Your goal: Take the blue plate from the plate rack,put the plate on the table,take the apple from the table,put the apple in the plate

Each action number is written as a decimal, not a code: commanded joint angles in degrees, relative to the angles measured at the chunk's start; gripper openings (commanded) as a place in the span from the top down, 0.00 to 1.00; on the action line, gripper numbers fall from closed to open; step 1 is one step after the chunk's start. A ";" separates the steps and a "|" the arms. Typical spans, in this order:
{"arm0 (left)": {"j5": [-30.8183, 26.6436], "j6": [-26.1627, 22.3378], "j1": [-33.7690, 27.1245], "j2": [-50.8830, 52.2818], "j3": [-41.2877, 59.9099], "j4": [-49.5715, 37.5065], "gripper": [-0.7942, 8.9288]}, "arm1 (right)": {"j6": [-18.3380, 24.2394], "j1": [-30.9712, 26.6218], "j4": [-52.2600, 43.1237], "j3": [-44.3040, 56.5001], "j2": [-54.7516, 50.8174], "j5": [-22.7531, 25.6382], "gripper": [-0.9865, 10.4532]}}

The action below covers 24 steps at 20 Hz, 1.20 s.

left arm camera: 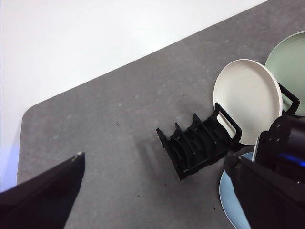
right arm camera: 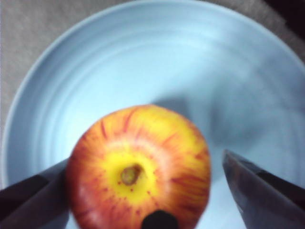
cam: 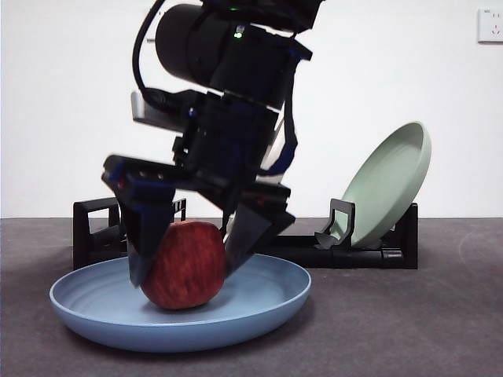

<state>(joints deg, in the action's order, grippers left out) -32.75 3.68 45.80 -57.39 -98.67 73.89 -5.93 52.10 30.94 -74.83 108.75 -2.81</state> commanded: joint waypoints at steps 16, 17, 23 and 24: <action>17.03 -8.48 -0.15 -12.90 0.13 -6.58 0.93 | 5.64 -14.58 22.27 -0.66 -42.60 4.57 0.92; 17.03 -8.50 -0.15 -12.94 0.66 -6.88 0.93 | 5.64 -15.21 22.36 -0.57 -44.39 4.31 0.92; 16.83 -8.00 -0.15 -3.98 19.78 -19.91 0.93 | 5.35 -15.39 16.79 8.07 -56.81 4.28 0.92; 16.74 -7.54 -0.15 -1.44 24.50 -23.23 0.93 | 4.90 -15.37 14.64 11.26 -59.10 4.28 0.92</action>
<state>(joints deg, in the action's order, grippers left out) -15.88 -4.01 45.78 -59.24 -75.85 51.11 -0.69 36.69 45.63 -64.75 49.52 1.52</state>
